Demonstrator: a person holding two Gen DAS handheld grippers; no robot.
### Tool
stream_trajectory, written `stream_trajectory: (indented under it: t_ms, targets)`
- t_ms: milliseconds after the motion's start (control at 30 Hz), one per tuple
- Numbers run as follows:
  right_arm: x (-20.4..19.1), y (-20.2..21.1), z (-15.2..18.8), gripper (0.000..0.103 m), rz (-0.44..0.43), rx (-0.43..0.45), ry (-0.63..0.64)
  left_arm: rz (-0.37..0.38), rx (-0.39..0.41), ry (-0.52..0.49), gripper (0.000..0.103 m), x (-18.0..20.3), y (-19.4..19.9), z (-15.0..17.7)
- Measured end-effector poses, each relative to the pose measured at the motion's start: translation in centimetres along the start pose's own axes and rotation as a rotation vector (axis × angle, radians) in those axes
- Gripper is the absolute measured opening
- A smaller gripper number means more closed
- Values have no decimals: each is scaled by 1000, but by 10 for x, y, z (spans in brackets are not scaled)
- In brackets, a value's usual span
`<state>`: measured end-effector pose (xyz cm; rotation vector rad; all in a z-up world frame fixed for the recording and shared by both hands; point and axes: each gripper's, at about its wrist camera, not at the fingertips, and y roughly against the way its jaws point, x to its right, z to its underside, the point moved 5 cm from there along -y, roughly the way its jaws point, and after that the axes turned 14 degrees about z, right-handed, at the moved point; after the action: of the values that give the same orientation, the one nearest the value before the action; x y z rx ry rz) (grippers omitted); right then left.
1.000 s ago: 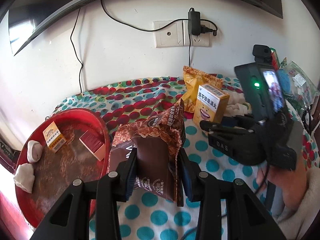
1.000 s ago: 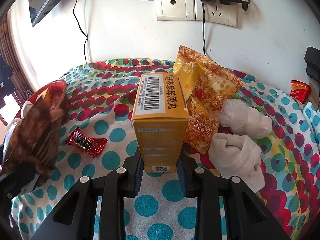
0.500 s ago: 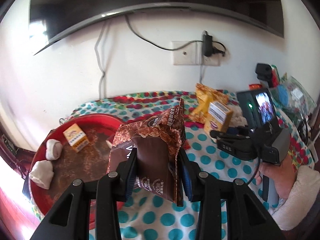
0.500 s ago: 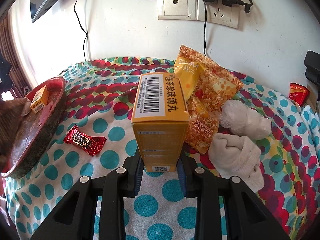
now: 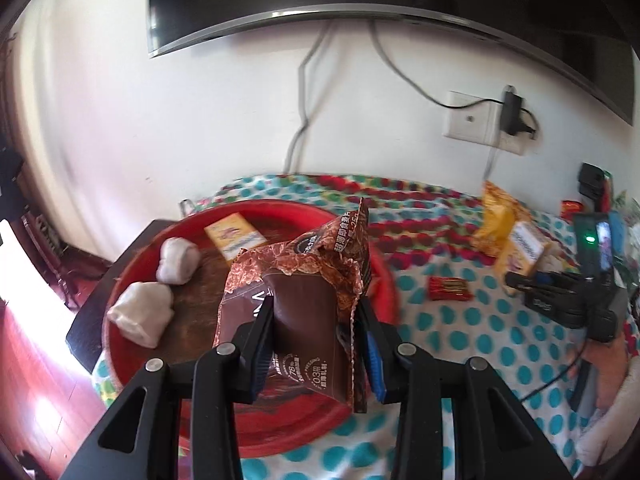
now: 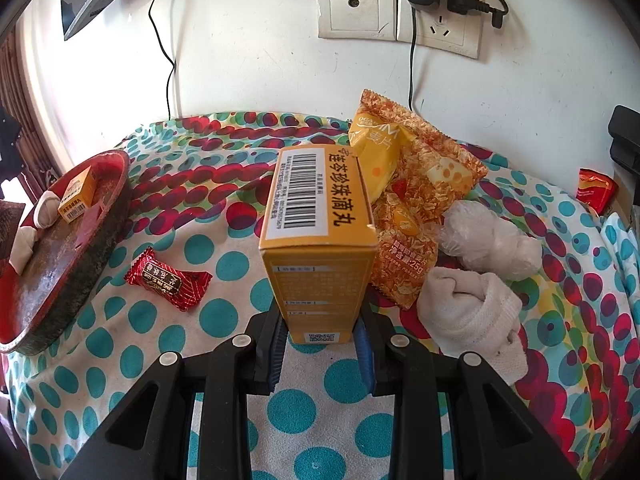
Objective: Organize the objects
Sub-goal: 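Carry the brown chocolate bag over the red tray with the left gripper, then lower the brown bag onto the tray and open the left gripper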
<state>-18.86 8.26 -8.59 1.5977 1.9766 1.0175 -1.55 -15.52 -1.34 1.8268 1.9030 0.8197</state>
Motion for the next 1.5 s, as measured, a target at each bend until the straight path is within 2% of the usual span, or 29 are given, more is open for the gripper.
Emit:
stream_trajectory:
  t_ms: [300, 500, 700, 1033, 1267, 1500]
  targets:
    - [1, 0, 0, 29, 1, 1, 4, -102, 10, 77, 39, -68, 5, -2]
    - [1, 0, 0, 29, 0, 2, 6, -150, -8, 75, 39, -98, -3, -9]
    - [1, -1, -1, 29, 0, 2, 6, -176, -18, 58, 39, -113, -17, -20]
    - [1, 0, -1, 29, 0, 2, 7, -217, -28, 26, 39, -131, -47, -56]
    - [4, -2, 0, 29, 1, 0, 6, -160, -65, 102, 40, -150, -79, -66]
    - [3, -1, 1, 29, 6, -3, 11, -172, -73, 51, 44, -148, -91, -73]
